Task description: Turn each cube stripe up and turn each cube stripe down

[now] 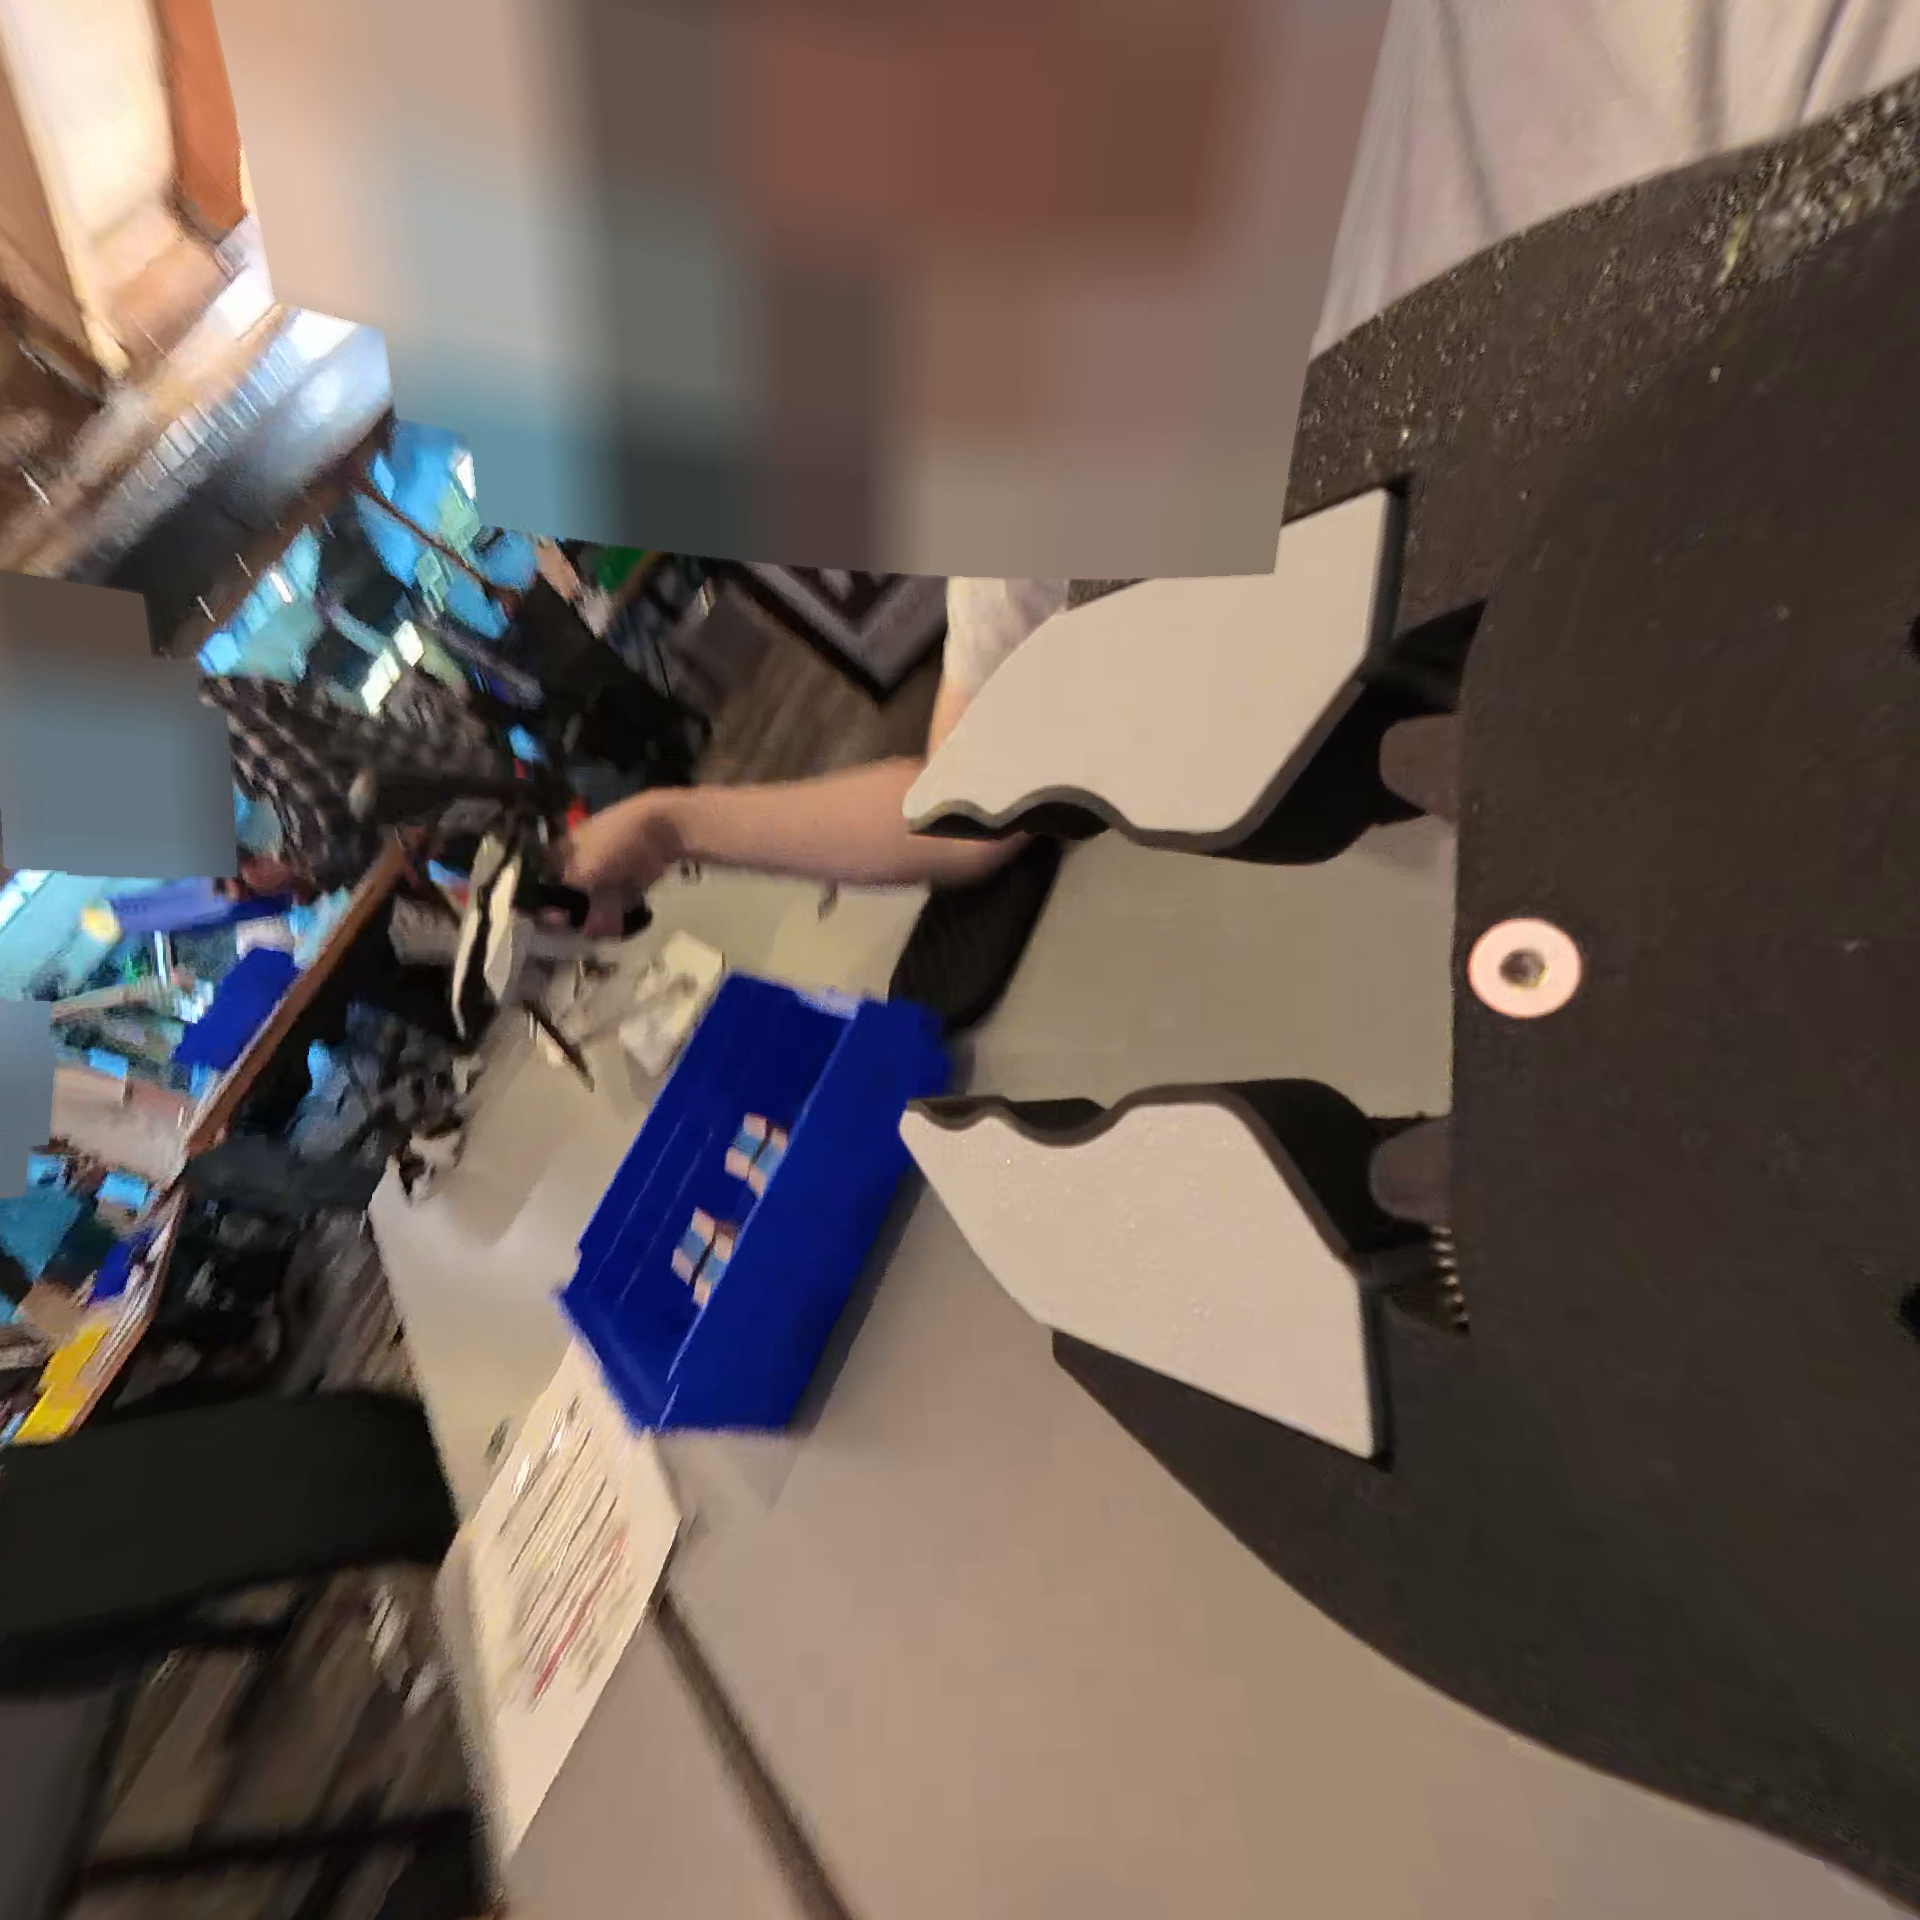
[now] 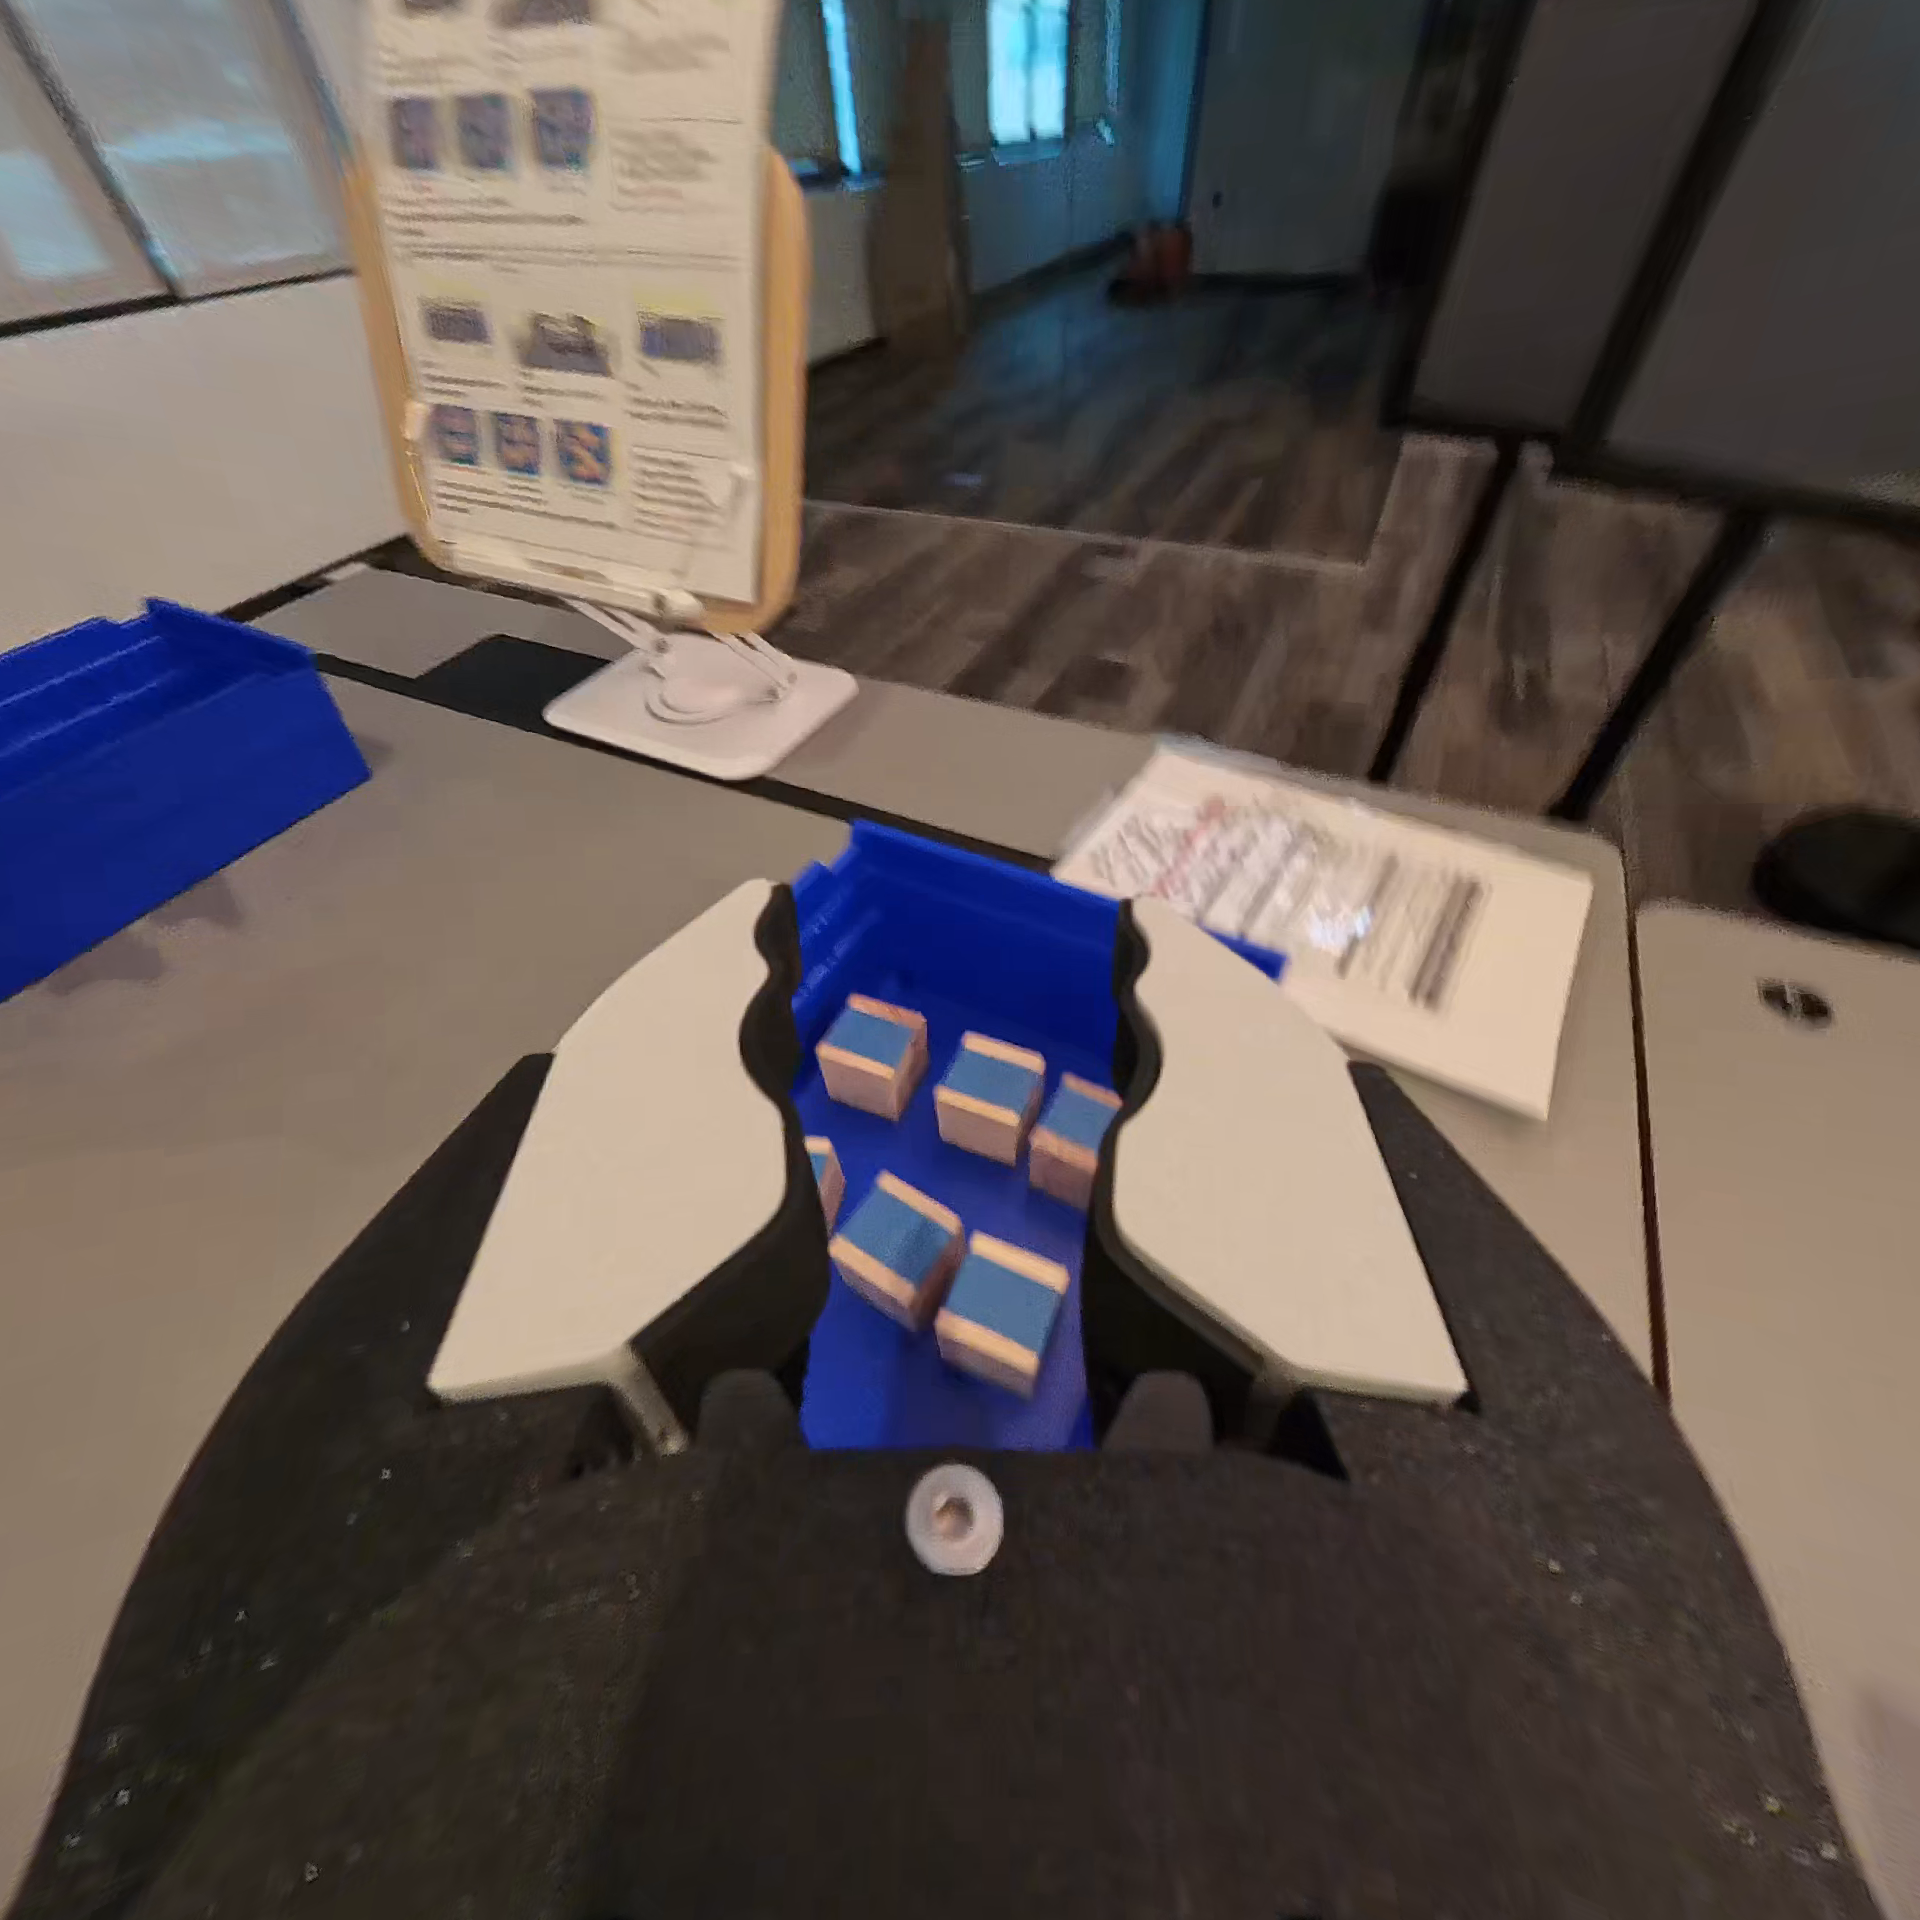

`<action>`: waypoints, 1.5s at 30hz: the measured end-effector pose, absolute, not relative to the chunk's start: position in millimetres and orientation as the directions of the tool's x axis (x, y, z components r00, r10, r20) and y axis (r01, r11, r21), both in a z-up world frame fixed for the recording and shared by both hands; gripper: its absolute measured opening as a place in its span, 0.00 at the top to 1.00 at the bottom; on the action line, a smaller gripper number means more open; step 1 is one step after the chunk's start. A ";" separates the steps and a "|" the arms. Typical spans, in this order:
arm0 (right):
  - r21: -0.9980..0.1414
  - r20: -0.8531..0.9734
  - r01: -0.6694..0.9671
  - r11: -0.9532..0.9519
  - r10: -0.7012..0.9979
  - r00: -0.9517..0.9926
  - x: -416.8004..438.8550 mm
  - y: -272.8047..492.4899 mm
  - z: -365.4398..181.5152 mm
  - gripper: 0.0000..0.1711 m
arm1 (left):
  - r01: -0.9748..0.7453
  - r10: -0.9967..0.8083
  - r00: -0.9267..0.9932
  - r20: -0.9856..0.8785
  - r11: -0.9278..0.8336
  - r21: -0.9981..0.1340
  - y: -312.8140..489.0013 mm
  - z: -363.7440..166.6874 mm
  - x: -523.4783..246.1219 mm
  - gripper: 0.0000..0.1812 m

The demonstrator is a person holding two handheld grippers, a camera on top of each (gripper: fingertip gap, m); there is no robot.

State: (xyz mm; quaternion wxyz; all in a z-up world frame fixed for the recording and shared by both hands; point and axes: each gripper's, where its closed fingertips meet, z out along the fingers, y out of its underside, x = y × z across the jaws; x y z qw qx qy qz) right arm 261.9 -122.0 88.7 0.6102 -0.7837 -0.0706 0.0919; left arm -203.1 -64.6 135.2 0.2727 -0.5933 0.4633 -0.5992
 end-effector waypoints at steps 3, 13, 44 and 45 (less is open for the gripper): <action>-0.899 -0.040 -0.041 -0.437 -0.011 0.999 311.3 -126.2 47.3 0.69 | -0.226 -0.979 0.078 0.190 -0.203 -0.953 -40.2 134.1 -219.6 0.73; -0.518 0.047 -0.062 -0.853 -0.101 0.994 330.2 -116.5 -68.4 0.60 | -0.242 -0.826 0.563 0.032 -0.202 -0.949 52.1 103.1 -281.9 0.73; -0.161 -0.120 -0.210 -0.964 -0.192 0.974 293.0 -112.8 -122.8 0.96 | -0.280 -0.298 0.953 0.058 -0.937 -0.210 85.2 -96.1 -464.8 0.97; -0.150 -0.121 -0.213 -0.965 -0.196 0.973 288.3 -111.2 -122.7 0.96 | -0.294 -0.315 0.946 0.077 -0.933 -0.208 85.0 -96.2 -452.3 0.98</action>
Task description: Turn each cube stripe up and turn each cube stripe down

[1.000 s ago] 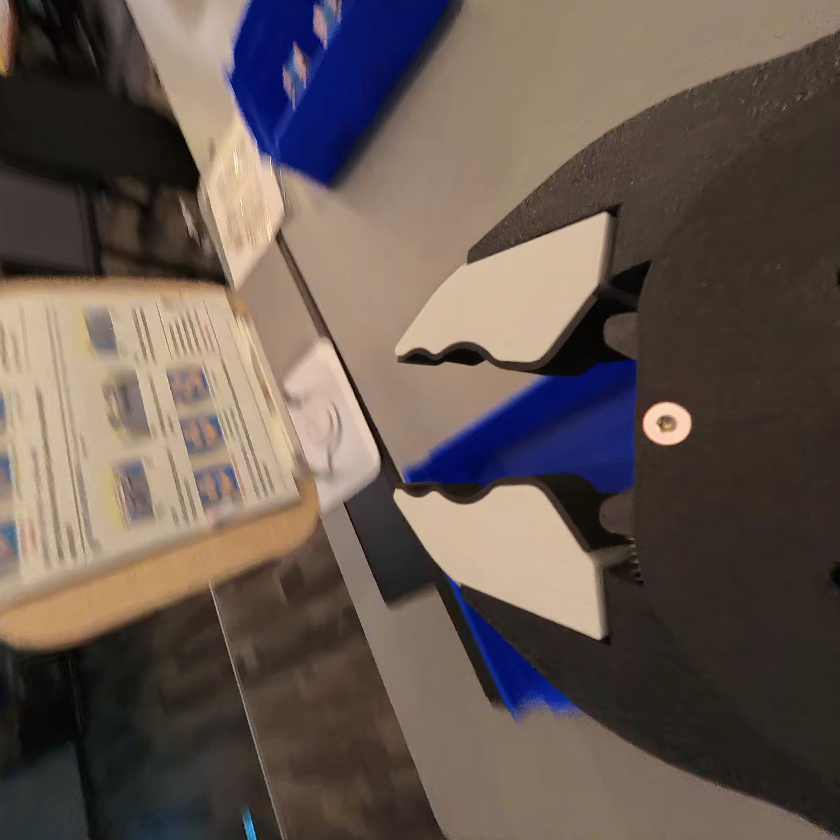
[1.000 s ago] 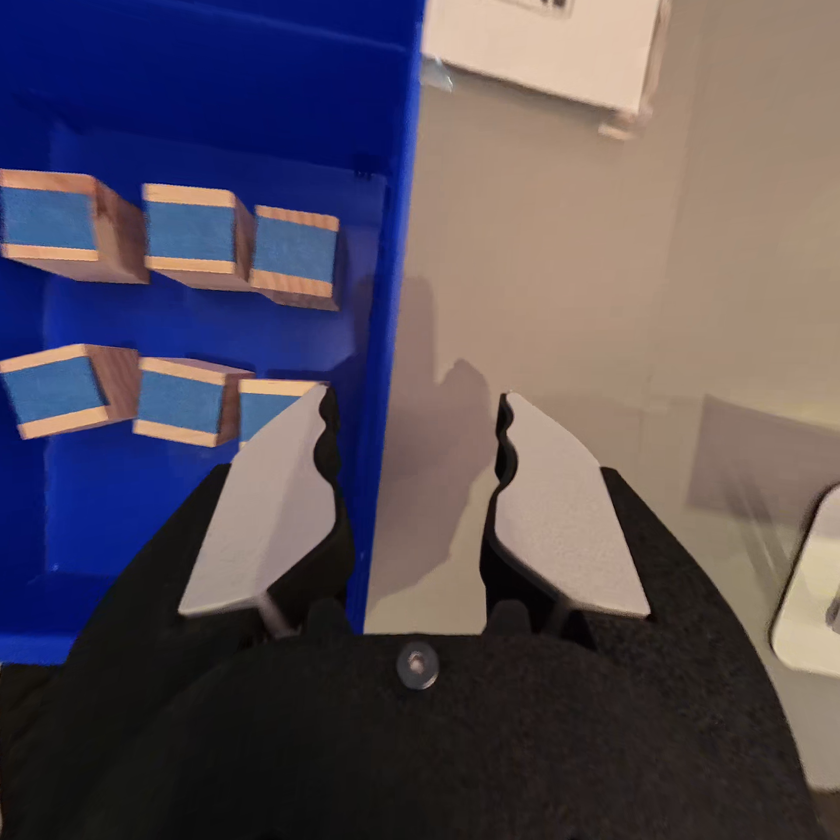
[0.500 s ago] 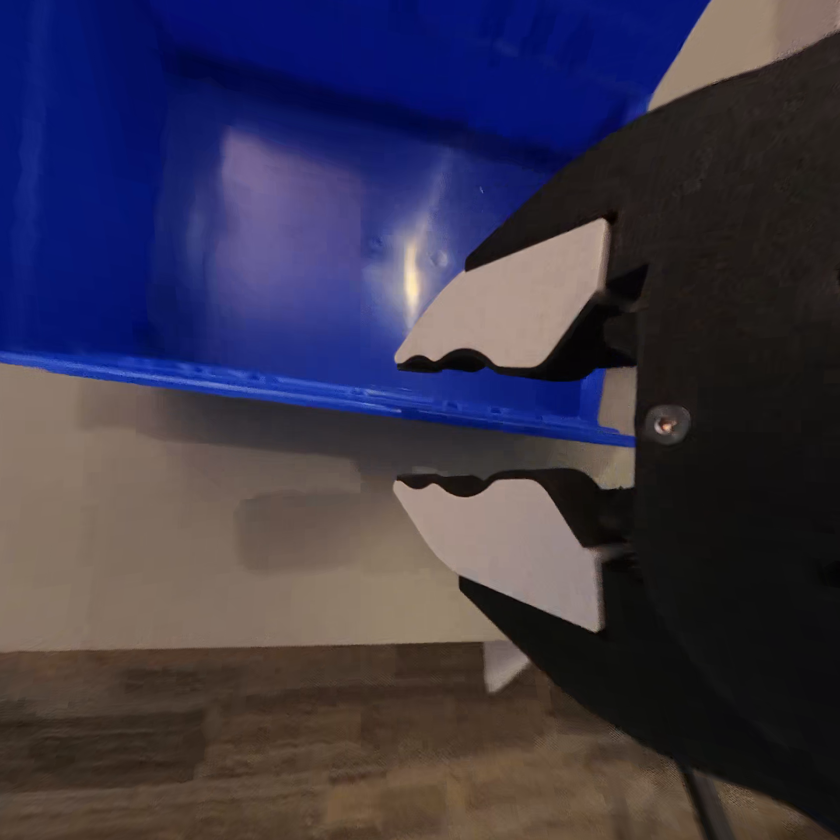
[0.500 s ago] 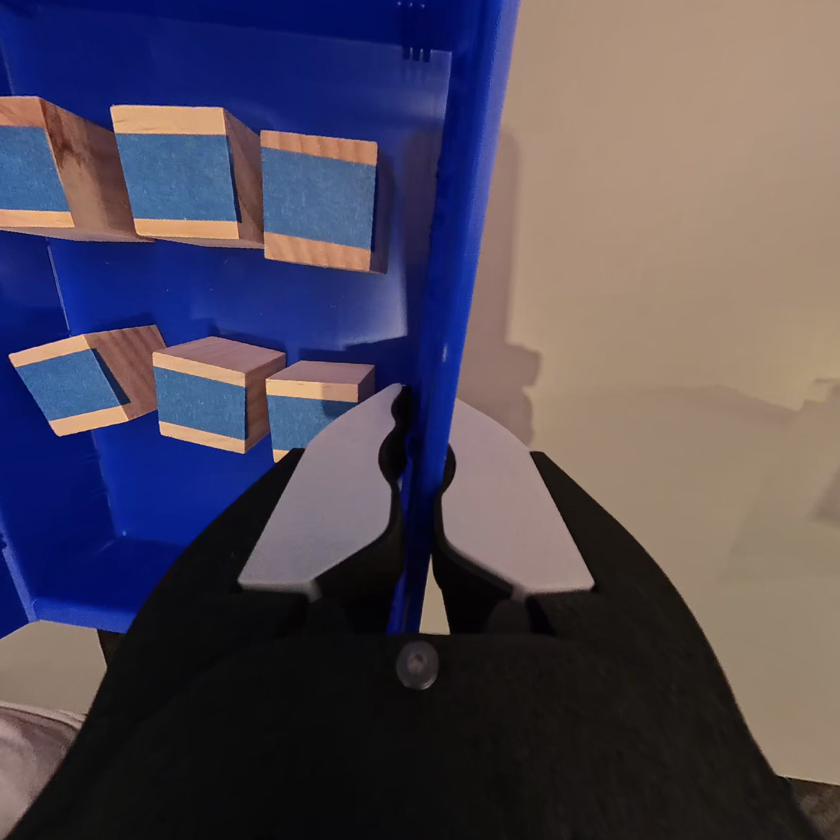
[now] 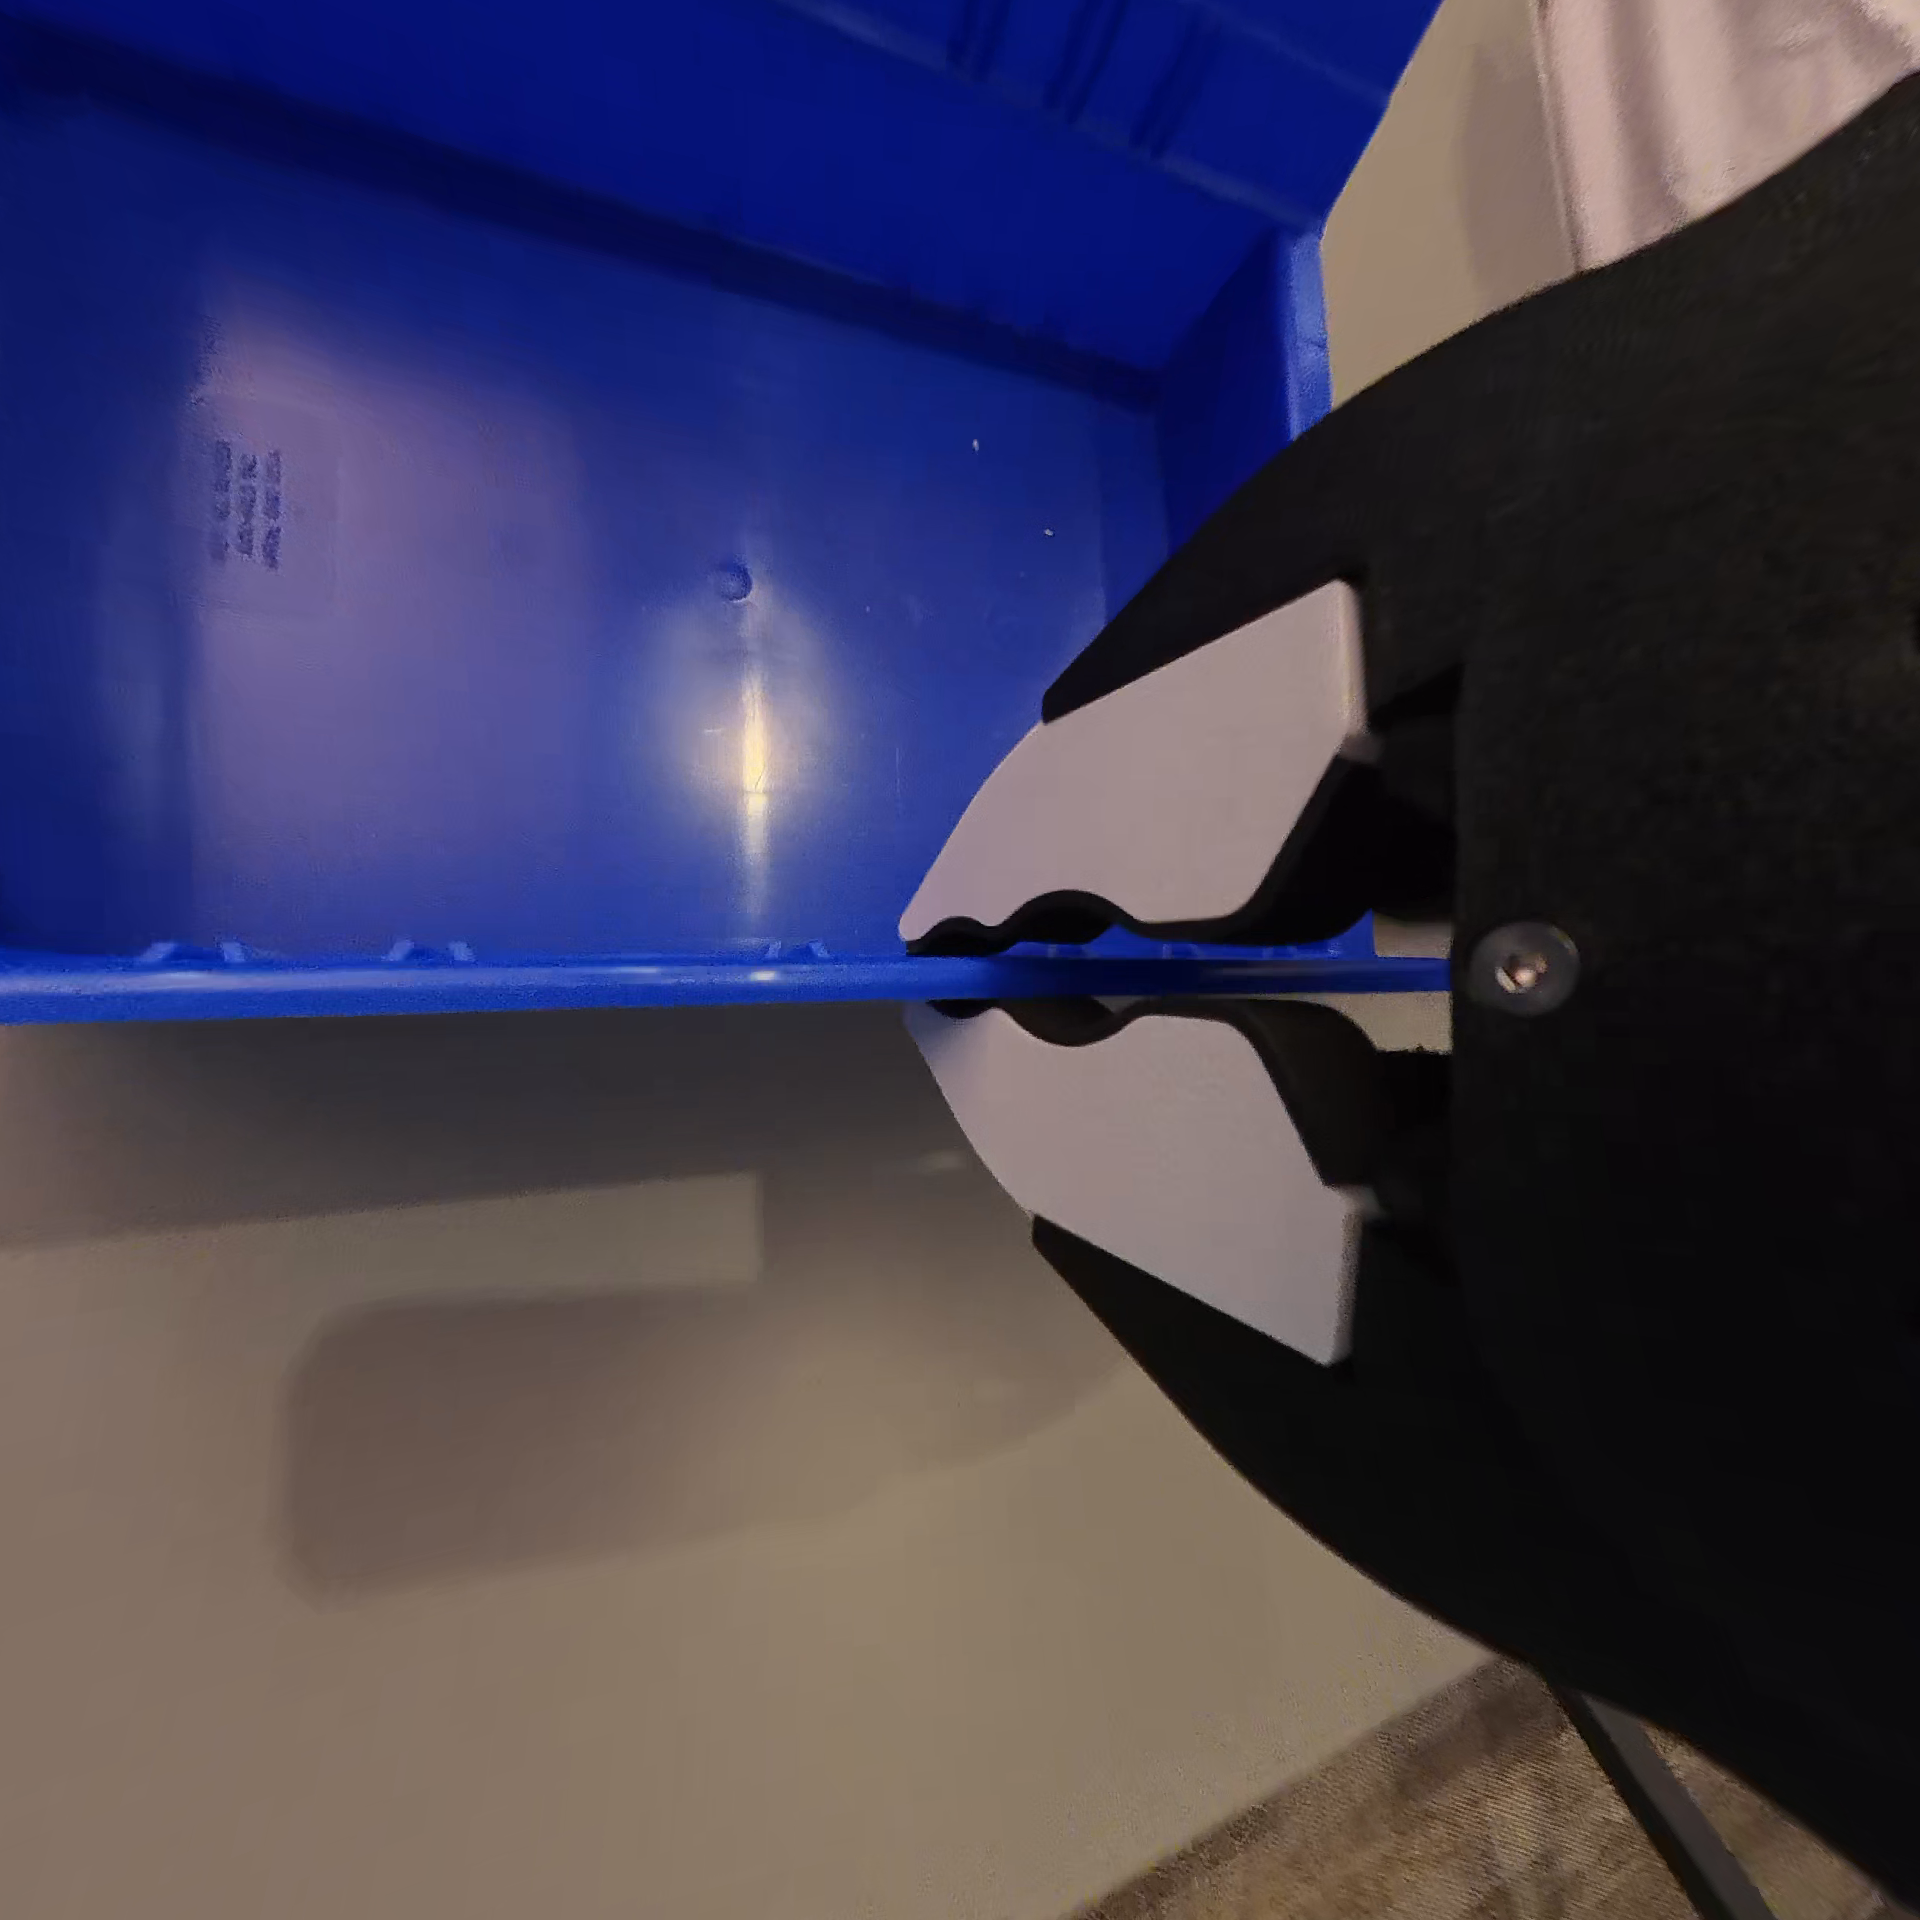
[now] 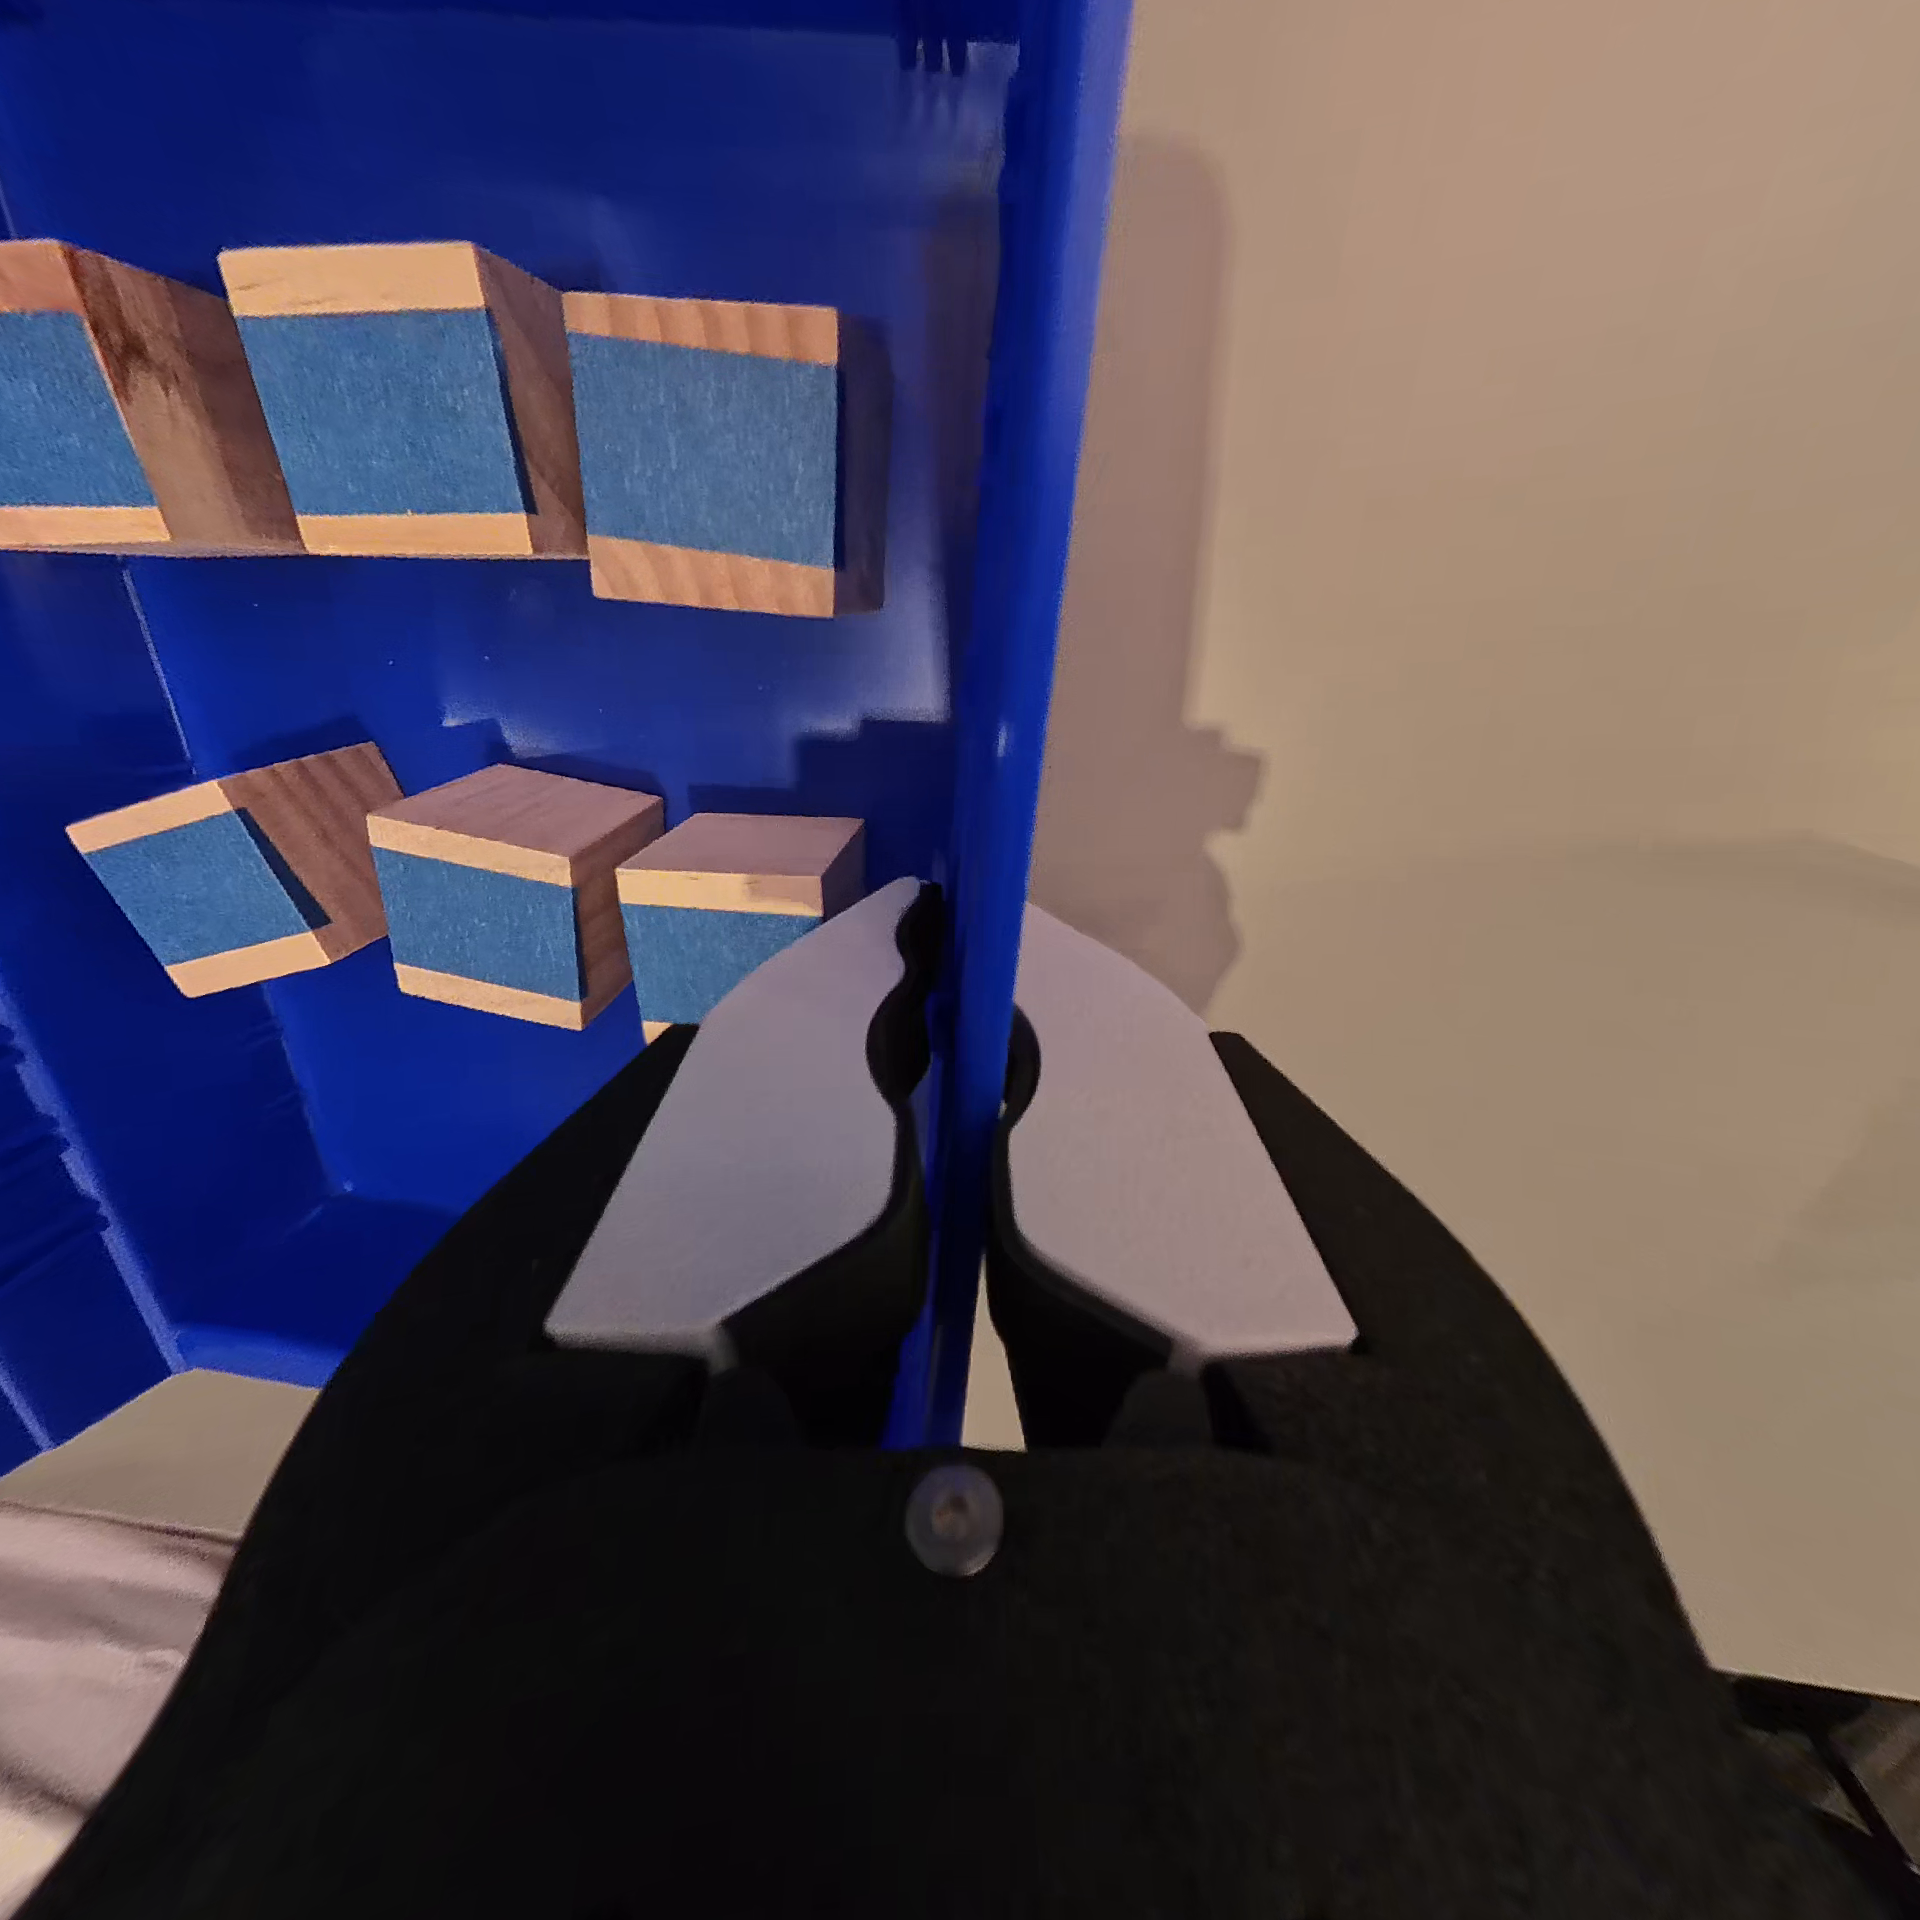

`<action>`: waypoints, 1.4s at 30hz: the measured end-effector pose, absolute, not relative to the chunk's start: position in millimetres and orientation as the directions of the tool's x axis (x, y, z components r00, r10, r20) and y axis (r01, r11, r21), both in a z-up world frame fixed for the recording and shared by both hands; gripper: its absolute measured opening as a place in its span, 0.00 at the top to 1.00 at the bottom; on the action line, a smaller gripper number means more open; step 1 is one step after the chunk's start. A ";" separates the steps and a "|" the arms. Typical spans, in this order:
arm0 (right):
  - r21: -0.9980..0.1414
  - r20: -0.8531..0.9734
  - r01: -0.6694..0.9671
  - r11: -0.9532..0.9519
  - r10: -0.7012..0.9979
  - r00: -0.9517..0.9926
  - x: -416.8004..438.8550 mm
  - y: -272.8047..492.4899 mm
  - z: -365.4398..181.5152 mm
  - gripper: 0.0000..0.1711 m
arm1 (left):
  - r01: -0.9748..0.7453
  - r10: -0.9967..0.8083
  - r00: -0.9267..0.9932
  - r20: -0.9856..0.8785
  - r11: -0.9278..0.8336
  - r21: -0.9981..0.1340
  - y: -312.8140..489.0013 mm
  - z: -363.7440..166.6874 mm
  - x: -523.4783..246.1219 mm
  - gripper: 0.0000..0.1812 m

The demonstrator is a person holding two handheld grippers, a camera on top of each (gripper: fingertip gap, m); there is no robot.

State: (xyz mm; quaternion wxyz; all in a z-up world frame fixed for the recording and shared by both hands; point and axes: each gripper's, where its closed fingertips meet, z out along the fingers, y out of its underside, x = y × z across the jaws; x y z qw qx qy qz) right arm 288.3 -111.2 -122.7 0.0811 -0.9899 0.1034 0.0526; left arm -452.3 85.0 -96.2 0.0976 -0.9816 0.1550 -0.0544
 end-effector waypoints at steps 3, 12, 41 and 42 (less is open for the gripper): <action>-0.126 -0.107 -0.188 -0.974 -0.175 0.979 270.7 -104.1 -122.4 0.96 | -0.352 -0.368 0.929 0.044 -0.914 -0.203 84.8 -96.7 -420.8 0.97; -0.139 -0.118 -0.089 -0.986 -0.072 0.990 198.2 -73.9 -121.8 0.94 | -0.386 -0.389 0.921 -0.011 -0.909 -0.156 63.6 -97.6 -377.5 0.96; -0.100 -0.148 0.111 -0.989 0.125 0.981 125.8 -26.1 -136.1 0.95 | -0.554 -0.619 0.696 0.364 -0.785 -0.278 20.8 -51.8 -299.8 0.94; -0.109 -0.135 0.141 -0.984 0.156 0.979 126.2 -25.6 -136.1 0.95 | -0.537 -0.619 0.682 0.390 -0.786 -0.307 19.3 -42.6 -301.9 0.95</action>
